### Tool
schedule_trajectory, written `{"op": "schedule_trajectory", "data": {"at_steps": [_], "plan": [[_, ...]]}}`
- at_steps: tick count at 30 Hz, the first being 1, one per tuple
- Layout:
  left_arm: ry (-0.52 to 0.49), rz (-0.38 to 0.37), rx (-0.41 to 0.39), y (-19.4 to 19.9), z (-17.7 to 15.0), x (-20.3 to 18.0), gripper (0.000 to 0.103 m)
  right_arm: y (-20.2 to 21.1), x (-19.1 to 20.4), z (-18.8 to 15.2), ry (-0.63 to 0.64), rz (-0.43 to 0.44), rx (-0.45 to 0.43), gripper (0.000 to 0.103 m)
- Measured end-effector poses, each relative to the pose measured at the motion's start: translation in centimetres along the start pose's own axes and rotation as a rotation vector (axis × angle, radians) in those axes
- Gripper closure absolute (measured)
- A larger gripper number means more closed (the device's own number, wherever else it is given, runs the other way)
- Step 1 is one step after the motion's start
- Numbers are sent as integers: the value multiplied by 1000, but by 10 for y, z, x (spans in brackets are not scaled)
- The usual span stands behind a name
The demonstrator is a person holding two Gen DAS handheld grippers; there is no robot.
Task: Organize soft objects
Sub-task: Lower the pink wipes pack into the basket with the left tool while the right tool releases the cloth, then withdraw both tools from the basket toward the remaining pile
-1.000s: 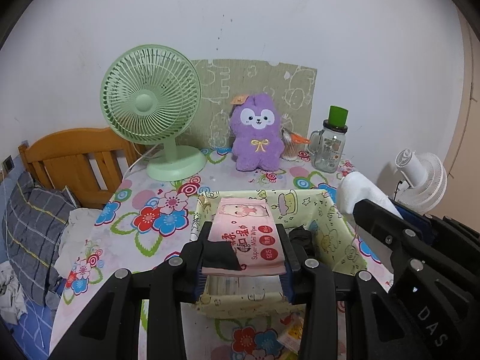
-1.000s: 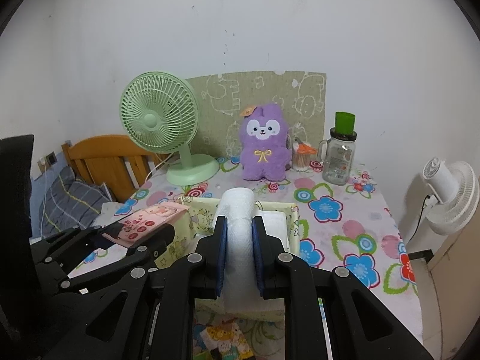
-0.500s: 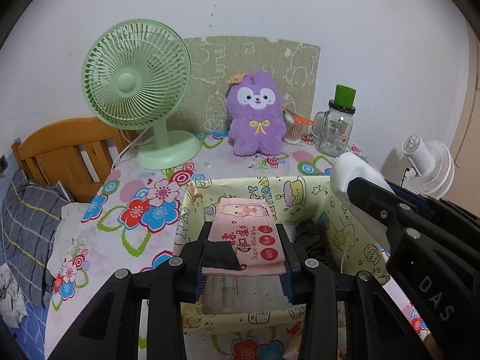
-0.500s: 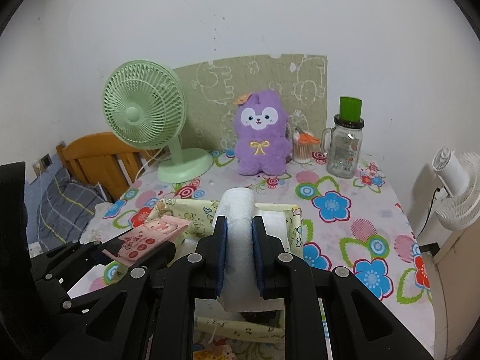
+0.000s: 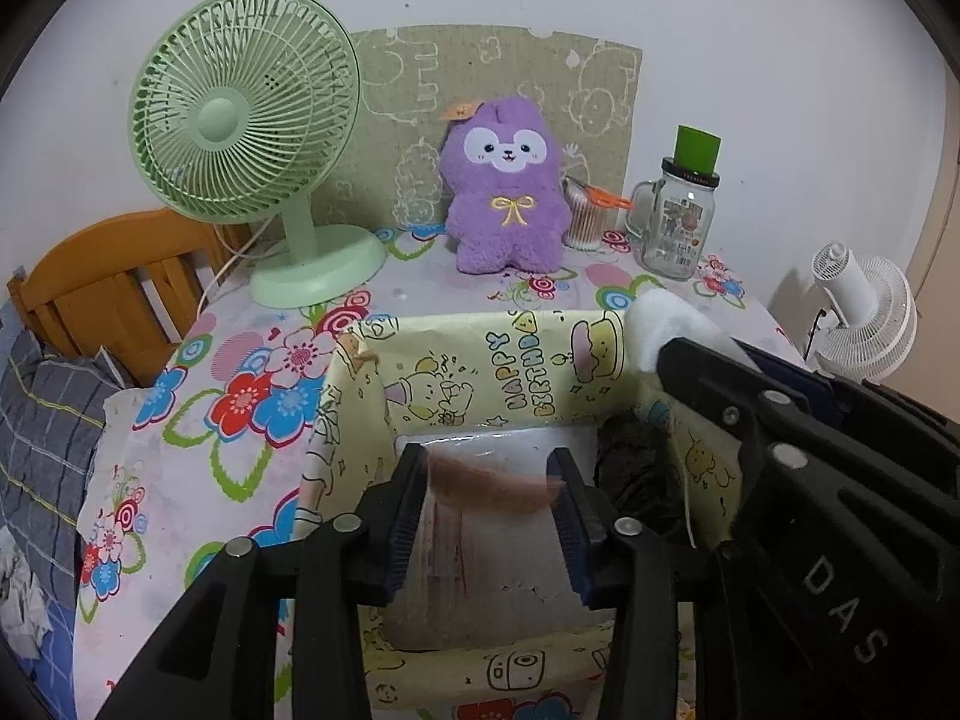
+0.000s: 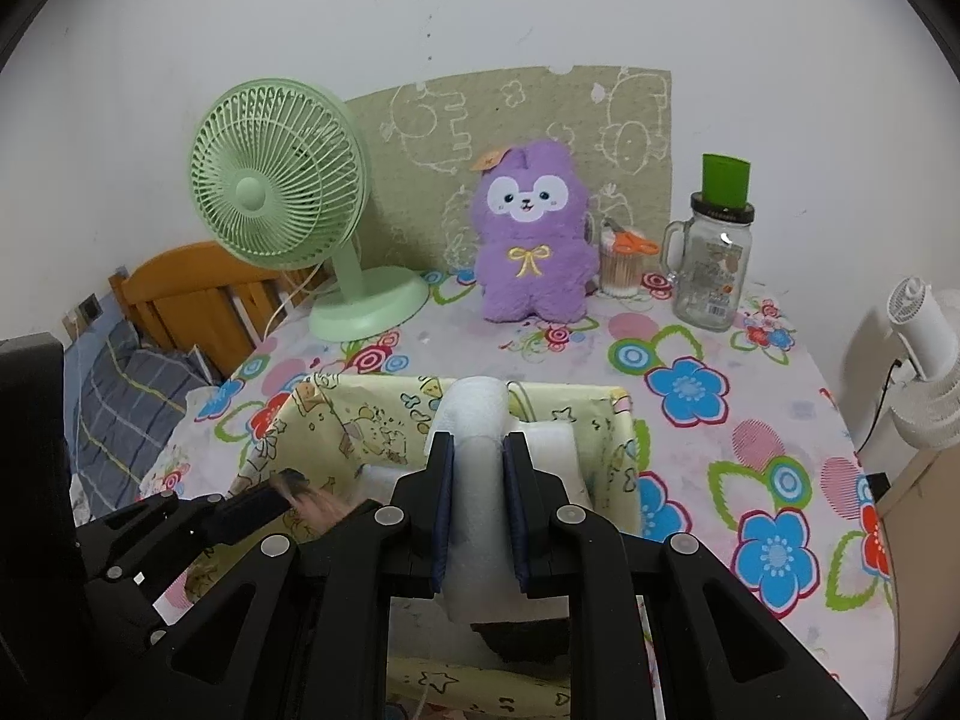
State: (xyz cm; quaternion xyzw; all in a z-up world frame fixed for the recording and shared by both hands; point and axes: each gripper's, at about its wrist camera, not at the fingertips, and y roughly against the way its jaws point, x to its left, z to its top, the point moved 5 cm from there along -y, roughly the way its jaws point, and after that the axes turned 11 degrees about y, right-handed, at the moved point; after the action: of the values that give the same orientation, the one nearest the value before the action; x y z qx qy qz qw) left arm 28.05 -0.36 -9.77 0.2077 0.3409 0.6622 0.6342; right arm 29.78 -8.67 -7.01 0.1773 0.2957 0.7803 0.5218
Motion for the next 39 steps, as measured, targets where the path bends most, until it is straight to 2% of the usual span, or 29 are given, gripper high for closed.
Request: {"op": "schedule_trajectory", "data": {"at_steps": [2,4,6,8,10,13,21,27,39], "plan": [[-1,-4,-3,0,-1,1,38,-4,1,-1,-7,5,13,83],[3,-13,-15,3,0,3,37,-8,1,-4,-21,12,33,77],[3,-18,-18,5,0,4,32,-10,1,-6,-35,21,44,73],[4,-13,-18,6,0,7,29,-11,2,-9,-42,15,61,60],[8,-11,-14,7,-1,9,28,-9,1,-11,-52,0,62,35],[13,-12,-8,9,-3,11,27,-2,-2,-13,-69,-14,43,23],[23,-34,-18,30,-9,10,20,20,-2,-19,-82,-23,49,17],[21,-38,-34,50,-14,9,15,46,4,-21,-60,-57,16,8],[5,-53,-93,98,-27,-1,10,102,12,-23,-27,-101,-58,0]]}}
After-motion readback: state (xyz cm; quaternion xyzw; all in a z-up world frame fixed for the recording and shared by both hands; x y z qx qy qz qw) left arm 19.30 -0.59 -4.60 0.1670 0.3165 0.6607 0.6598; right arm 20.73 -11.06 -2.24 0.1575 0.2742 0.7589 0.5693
